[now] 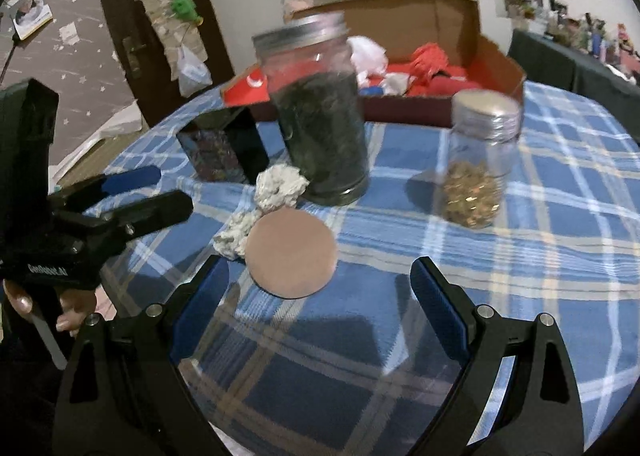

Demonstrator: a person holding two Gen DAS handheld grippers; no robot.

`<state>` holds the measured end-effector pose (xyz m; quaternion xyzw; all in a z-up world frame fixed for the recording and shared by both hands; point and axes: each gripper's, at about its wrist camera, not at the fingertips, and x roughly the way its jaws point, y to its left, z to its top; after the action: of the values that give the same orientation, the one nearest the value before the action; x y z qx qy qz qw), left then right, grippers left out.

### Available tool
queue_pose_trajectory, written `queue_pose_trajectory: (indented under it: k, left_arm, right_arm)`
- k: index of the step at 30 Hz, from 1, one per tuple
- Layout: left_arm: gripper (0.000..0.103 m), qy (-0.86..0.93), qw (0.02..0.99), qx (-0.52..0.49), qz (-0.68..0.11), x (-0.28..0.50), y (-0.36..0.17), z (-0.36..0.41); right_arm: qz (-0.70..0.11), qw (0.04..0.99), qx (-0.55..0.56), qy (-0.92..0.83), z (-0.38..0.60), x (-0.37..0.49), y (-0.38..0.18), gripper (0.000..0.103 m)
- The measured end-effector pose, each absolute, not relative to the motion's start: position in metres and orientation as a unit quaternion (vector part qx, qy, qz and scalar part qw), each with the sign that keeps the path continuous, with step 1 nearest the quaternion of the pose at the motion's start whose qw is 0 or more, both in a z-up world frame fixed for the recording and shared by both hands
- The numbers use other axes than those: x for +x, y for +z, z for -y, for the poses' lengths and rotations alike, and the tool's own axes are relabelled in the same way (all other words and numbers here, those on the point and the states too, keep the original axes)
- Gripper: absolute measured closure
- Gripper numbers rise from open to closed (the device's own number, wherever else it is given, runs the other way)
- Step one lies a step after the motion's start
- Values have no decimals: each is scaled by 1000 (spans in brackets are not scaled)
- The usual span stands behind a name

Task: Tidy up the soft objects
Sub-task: 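Withdraw both tools from the box toward the scrunchie and sponge, then grasp the white crocheted scrunchie with left tool while right tool grasps the tan sponge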

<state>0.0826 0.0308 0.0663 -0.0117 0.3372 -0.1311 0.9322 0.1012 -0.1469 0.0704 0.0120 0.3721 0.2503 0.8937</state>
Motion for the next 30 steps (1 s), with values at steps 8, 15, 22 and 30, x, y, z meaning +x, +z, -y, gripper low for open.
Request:
queue_pose_trajectory:
  k: [8, 15, 22, 30]
  left_arm:
    - [0, -121, 930, -26, -346, 90, 62, -48]
    - [0, -162, 920, -10, -358, 91, 56, -34]
    - [13, -210, 903, 13, -374, 98, 47, -7]
    - [32, -233, 889, 38, -394, 109, 37, 13]
  right_arm:
    - [-403, 893, -52, 191, 129, 116, 61, 10]
    - [-401, 900, -34, 168, 170, 115, 67, 10]
    - [-402, 881, -60, 241, 165, 118, 66, 10]
    - [-398, 874, -111, 254, 144, 128, 61, 30]
